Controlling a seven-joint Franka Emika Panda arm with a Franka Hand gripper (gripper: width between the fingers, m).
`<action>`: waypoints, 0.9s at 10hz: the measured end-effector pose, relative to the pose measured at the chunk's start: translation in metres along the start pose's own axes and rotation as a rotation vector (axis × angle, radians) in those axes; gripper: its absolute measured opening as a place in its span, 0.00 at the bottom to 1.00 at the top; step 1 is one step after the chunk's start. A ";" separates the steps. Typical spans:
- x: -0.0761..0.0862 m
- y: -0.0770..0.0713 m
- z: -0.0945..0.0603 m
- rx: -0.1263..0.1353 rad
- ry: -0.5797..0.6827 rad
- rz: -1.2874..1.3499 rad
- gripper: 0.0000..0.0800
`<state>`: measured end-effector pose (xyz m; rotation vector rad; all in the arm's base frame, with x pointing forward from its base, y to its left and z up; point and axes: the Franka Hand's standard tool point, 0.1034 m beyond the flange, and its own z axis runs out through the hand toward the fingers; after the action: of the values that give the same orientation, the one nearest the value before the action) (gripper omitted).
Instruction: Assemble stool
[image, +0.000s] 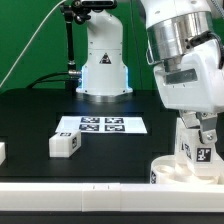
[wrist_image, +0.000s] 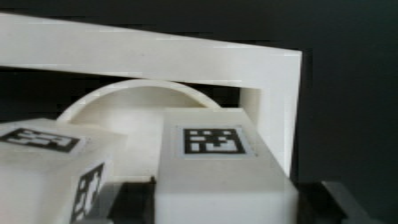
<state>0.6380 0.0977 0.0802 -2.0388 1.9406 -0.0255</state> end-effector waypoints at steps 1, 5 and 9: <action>-0.001 0.000 0.000 0.001 -0.005 0.024 0.43; -0.004 -0.009 -0.013 0.021 -0.007 -0.076 0.79; -0.007 -0.013 -0.019 0.023 -0.011 -0.324 0.81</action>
Offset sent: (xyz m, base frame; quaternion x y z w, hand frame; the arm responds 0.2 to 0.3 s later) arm 0.0002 0.0039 0.0276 -0.0041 -0.0425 -0.0196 0.9989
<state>0.6456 0.1001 0.1030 -2.3098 1.5757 -0.1105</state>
